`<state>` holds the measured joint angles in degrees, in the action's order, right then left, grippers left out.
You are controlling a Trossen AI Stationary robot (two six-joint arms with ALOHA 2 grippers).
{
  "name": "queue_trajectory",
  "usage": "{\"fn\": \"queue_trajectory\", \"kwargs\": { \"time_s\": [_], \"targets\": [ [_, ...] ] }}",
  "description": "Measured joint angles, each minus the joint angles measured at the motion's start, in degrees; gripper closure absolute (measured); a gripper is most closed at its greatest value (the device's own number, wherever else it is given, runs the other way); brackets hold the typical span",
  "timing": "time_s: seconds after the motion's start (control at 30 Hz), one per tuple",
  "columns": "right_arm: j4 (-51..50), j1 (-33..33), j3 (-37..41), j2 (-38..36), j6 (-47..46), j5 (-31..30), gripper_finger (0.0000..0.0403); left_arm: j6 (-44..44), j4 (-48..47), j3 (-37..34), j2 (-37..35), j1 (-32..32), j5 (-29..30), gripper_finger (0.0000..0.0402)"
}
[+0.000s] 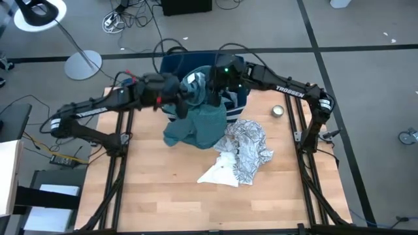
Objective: Sort clothes
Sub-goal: Put the green polo shirt into the blue laundry organizer
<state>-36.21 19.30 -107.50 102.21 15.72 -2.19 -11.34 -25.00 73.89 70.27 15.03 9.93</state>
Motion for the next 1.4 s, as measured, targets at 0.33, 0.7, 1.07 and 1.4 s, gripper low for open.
{"fn": "queue_trajectory", "kwargs": {
  "time_s": [0.33, 0.7, 1.07, 1.4],
  "targets": [
    [-2.6, 1.7, 0.0, 0.0, -2.7, 6.6, 0.0403, -2.6, 6.7, -6.7, 0.6, 10.6, -10.2, 0.0354],
    [-10.7, 2.6, 0.0, -1.1, -2.2, 5.5, 0.0402, -6.7, -2.8, -1.5, -1.0, 13.9, -18.2, 0.0249],
    [-12.1, 2.1, 0.0, -4.1, -4.8, 6.1, 0.0392, -5.3, -14.9, 2.6, -6.8, 12.2, -6.2, 0.0250],
    [-12.0, 1.8, 0.0, -4.5, -5.6, 5.2, 0.0312, -7.3, -17.6, 2.5, -15.5, -1.2, 2.4, 0.0250]
  ]
}}
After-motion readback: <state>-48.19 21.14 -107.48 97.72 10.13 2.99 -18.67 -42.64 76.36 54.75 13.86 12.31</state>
